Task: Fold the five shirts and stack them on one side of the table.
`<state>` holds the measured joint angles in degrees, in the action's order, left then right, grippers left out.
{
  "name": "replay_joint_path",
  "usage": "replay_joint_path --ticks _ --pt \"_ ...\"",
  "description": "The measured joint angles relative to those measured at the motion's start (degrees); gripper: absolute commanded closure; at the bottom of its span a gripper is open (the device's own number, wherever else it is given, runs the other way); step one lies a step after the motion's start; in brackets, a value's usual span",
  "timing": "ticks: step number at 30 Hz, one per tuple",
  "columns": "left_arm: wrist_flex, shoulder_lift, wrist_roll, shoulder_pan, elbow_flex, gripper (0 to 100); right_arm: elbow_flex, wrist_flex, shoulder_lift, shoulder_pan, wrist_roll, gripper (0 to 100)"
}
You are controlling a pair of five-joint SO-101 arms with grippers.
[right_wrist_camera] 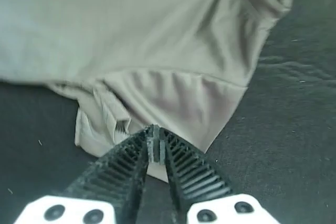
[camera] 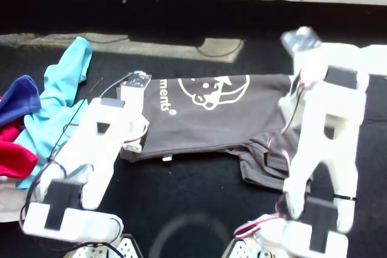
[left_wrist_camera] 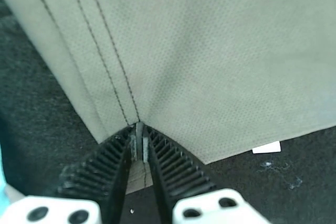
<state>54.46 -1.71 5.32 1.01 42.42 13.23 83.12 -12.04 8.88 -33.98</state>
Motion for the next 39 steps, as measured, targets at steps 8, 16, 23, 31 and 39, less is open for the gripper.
replay_joint_path --ticks 8,16,23,31,39 --pt "-2.46 -0.79 0.00 0.00 1.58 99 33.41 -28.92 -6.77 -1.67 -3.34 99.1" --pt "-2.46 -0.79 0.00 0.00 1.58 99 45.19 -35.34 -8.00 -7.21 -3.34 99.1" --pt "-2.46 -0.79 0.00 0.09 1.58 99 45.27 -28.04 -11.43 -8.62 -3.34 99.1" --pt "-2.46 -0.79 0.00 0.26 1.58 99 45.63 -20.66 -32.97 -8.18 -3.52 99.0" --pt "-2.46 -0.79 0.00 0.26 1.58 99 53.71 -15.47 -51.60 -4.22 -10.46 82.7"
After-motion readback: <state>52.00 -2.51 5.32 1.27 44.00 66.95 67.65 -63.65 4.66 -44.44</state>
